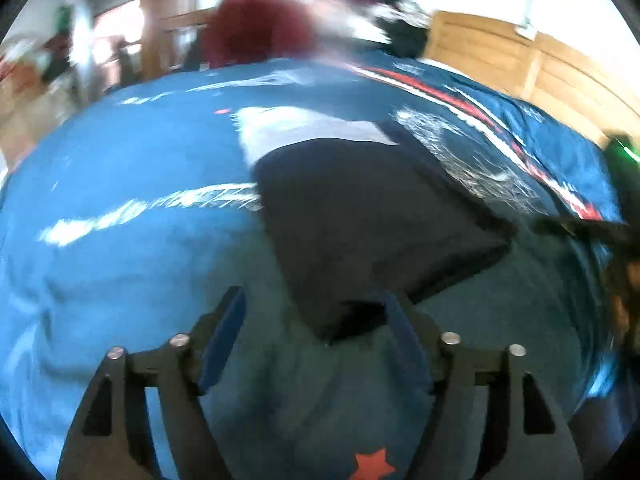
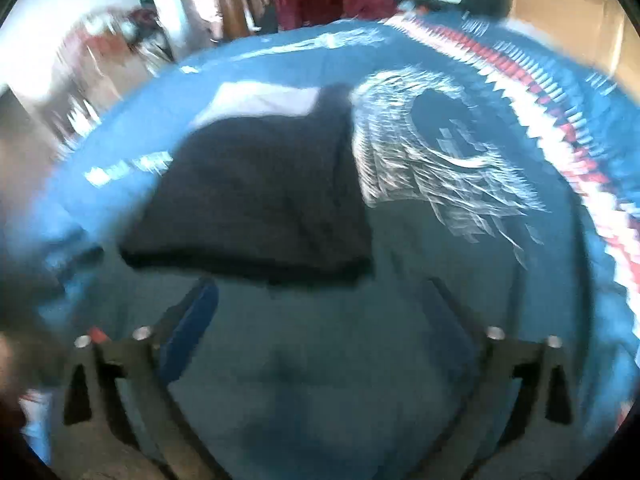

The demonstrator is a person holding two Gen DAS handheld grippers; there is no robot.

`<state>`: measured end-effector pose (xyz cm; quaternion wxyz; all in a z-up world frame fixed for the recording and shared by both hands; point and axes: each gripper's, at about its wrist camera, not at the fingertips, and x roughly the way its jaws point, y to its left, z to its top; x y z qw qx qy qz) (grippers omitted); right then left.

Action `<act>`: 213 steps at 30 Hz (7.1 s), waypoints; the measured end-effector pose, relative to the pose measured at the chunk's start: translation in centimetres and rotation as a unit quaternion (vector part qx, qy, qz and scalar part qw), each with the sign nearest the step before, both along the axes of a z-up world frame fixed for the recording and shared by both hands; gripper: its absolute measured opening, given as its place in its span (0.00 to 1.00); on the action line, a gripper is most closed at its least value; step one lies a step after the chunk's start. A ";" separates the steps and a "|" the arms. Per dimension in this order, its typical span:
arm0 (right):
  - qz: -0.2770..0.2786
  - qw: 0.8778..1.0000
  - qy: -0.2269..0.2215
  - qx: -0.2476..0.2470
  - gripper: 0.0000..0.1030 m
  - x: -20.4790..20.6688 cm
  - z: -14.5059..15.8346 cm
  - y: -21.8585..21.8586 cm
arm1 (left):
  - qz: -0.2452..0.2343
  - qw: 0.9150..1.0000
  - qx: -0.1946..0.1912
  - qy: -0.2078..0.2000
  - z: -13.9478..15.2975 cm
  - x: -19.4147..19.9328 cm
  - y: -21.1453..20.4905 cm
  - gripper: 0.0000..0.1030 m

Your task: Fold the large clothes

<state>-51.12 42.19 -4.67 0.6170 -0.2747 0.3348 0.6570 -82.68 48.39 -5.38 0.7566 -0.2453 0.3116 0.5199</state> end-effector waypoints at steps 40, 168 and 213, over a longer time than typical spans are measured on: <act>-0.070 0.997 -0.024 -0.019 1.00 -0.7 -6.7 -4.2 | 0.062 0.997 -0.037 0.034 -7.0 2.1 0.1 1.00; -0.016 0.999 -0.031 0.002 1.00 -1.0 -6.8 -3.6 | 0.060 0.997 -0.025 0.031 -7.1 1.8 -0.7 1.00; -0.015 0.999 -0.031 0.005 1.00 -0.9 -6.9 -3.6 | 0.060 0.997 -0.025 0.036 -6.9 1.9 -0.7 1.00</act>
